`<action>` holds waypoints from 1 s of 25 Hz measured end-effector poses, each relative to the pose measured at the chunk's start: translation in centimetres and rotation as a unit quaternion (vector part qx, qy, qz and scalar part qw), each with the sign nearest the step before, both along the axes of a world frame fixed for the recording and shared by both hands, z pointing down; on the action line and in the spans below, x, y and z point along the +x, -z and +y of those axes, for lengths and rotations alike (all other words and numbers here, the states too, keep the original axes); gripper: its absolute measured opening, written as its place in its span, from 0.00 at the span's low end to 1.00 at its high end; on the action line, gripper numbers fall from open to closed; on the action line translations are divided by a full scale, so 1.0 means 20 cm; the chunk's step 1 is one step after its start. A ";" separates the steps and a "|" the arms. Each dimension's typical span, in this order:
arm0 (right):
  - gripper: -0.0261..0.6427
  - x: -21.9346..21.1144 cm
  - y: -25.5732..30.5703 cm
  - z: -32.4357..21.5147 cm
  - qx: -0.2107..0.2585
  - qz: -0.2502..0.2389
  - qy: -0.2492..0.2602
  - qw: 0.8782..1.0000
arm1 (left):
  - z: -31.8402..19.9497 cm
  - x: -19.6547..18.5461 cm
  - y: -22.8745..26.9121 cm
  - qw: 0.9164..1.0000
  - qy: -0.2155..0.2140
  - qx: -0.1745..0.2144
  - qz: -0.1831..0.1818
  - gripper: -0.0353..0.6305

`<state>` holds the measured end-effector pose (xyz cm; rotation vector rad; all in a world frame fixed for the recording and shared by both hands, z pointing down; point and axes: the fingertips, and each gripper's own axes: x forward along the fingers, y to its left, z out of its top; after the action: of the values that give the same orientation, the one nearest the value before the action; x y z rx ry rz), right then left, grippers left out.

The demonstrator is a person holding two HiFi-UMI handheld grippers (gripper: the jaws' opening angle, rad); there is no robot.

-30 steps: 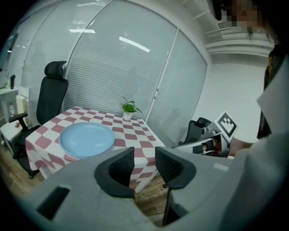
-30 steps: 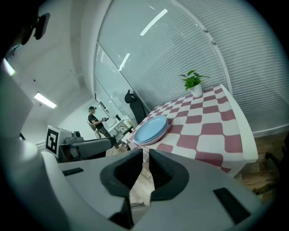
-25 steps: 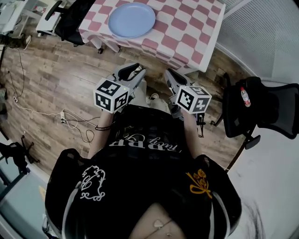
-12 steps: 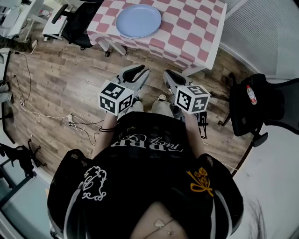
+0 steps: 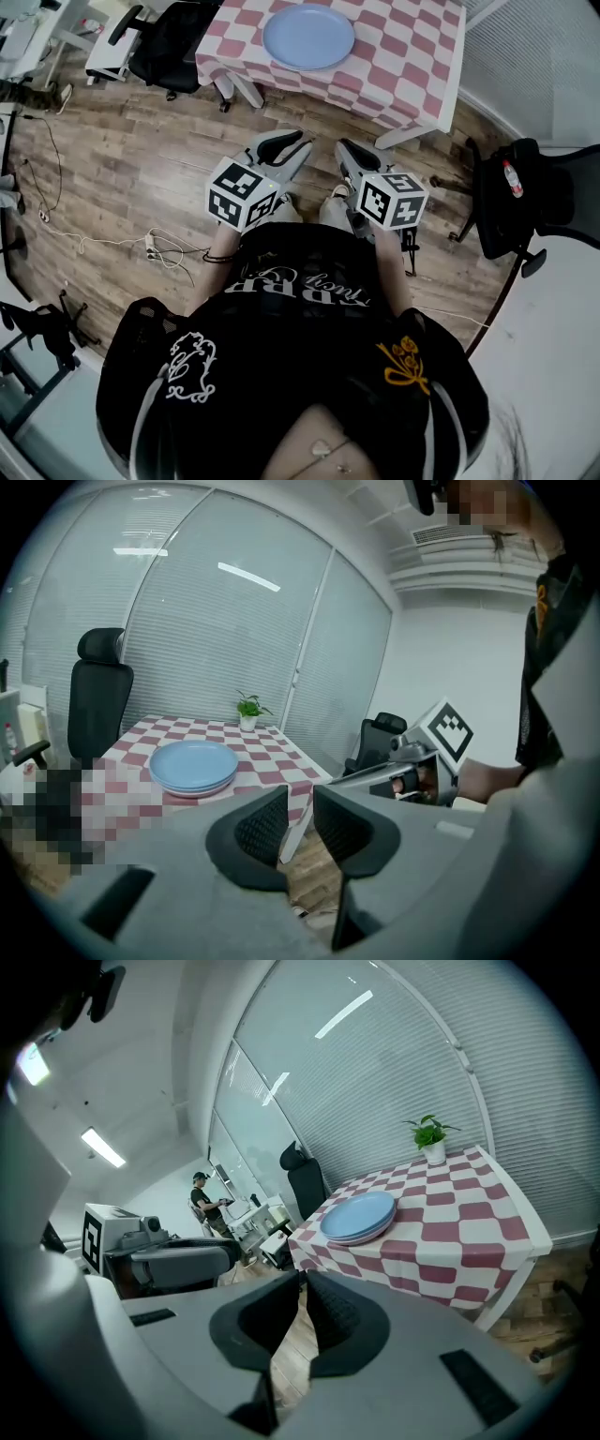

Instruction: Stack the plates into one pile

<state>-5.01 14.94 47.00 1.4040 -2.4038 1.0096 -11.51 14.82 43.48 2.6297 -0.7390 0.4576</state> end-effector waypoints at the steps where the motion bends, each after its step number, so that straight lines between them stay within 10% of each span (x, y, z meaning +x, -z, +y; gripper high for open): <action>1: 0.09 -0.04 0.00 0.01 0.000 0.002 -0.004 1.000 | 0.01 -0.04 -0.01 1.000 -0.004 0.000 0.000 0.20; 25: 0.08 -0.56 -0.08 0.14 -0.013 0.034 -0.012 0.999 | 0.09 -0.52 -0.08 0.999 -0.038 -0.009 0.004 0.20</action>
<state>-16.18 17.83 48.52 1.4385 -2.3213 0.9787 -22.00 16.60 45.09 2.6485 -0.6312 0.4731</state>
